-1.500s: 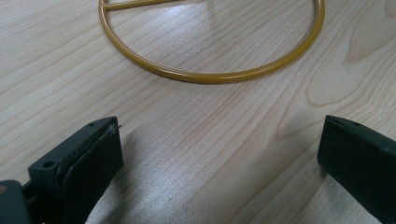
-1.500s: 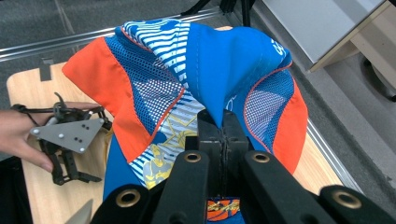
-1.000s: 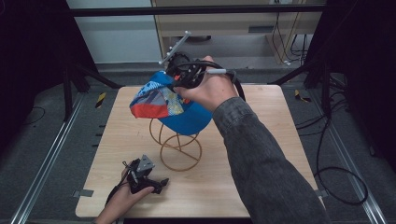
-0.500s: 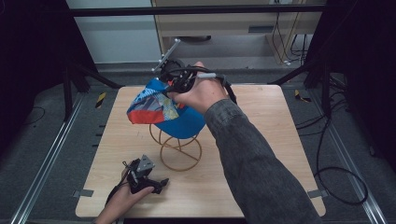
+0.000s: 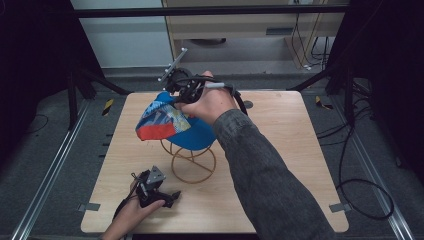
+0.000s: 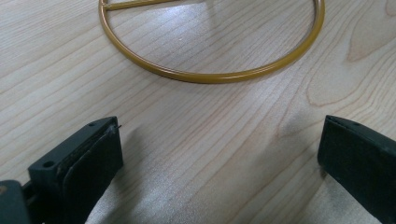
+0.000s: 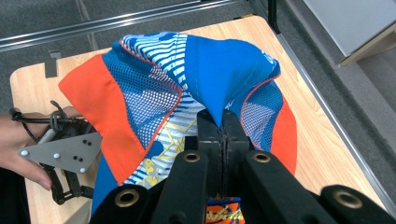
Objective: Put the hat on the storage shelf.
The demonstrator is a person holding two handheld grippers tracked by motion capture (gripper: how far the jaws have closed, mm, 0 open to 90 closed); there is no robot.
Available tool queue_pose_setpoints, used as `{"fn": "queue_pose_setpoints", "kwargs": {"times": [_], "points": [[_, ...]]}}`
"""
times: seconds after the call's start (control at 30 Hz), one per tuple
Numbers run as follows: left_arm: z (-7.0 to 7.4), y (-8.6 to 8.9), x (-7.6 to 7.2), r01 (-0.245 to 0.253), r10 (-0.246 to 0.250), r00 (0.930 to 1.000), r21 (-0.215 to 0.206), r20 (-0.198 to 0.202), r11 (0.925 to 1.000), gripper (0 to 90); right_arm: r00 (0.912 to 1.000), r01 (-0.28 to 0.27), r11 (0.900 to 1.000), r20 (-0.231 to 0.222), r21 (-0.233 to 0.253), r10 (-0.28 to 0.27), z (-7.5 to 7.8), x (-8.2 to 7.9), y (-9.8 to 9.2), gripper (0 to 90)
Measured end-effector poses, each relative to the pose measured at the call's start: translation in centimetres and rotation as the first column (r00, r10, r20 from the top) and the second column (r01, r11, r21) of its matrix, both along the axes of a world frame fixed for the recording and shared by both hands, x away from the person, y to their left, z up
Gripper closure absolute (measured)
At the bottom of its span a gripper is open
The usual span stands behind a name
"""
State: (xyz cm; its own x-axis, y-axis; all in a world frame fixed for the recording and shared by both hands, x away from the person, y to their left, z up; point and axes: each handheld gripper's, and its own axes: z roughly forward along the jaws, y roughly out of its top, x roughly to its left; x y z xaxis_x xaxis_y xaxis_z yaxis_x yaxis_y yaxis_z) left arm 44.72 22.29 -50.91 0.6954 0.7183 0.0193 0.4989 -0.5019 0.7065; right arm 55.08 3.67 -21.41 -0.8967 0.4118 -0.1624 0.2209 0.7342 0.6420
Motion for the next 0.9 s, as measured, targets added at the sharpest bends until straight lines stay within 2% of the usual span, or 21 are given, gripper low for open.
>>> {"fn": "queue_pose_setpoints", "kwargs": {"times": [0.53,0.9], "points": [[-0.01,-0.01,0.0,-0.001,0.001,1.0,0.0,0.001,1.0,0.0,0.9999,-0.006,1.0,-0.01,-0.015,0.006,-0.56,0.06,0.06,87.8],[-0.03,-0.03,0.0,-0.003,0.003,1.0,-0.007,0.001,1.0,0.0,0.9998,-0.005,1.0,-0.018,-0.011,0.005,-0.83,0.14,-0.06,82.5]]}}
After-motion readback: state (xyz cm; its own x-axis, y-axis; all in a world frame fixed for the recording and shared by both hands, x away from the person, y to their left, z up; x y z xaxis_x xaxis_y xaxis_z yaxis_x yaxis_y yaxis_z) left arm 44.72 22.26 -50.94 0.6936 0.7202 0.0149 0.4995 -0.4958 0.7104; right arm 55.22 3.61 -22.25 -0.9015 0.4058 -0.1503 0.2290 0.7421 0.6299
